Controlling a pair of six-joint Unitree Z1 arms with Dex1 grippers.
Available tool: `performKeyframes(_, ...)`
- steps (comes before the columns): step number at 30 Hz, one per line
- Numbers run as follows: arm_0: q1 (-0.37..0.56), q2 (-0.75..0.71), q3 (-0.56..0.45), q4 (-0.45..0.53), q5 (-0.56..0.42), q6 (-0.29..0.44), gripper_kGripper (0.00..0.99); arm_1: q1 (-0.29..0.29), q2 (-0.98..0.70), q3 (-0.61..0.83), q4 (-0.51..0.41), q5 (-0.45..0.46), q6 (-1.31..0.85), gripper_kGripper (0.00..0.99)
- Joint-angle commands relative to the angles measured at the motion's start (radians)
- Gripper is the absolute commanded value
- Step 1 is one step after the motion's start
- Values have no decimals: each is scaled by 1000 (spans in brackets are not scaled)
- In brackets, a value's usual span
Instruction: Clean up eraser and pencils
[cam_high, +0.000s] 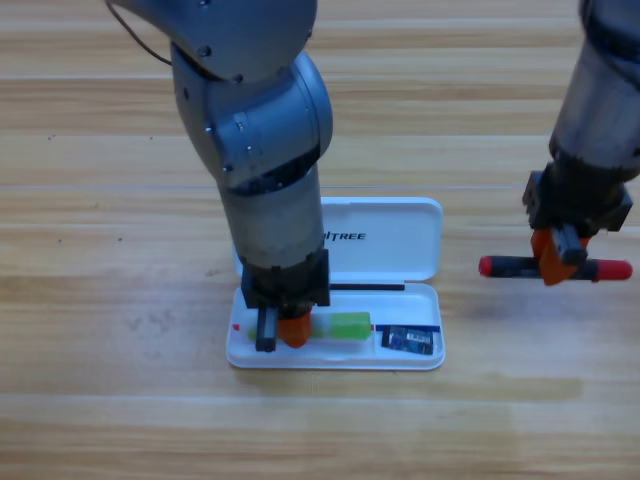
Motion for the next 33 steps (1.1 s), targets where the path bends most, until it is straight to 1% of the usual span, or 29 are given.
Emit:
performKeyframes(1,-18,54,24,0,2,-12,0,-11,-12,35,18,39,13,0)
performKeyframes(24,-18,62,23,-8,8,-10,0,-6,-22,23,29,55,15,0)
performKeyframes(25,-18,61,26,-10,11,-10,176,-6,-22,22,29,55,15,0)
performKeyframes(26,-18,59,29,-8,12,-12,506,-6,-21,22,29,55,15,0)
performKeyframes(27,-18,59,31,-8,14,-12,813,-6,-22,22,29,55,15,0)
performKeyframes(28,-18,57,31,-8,15,-12,968,-5,-22,22,29,55,15,0)
performKeyframes(29,-18,56,31,-8,17,-13,990,-5,-22,22,29,55,15,0)
performKeyframes(33,-18,48,34,-8,23,-15,990,-2,-22,23,29,55,18,0)
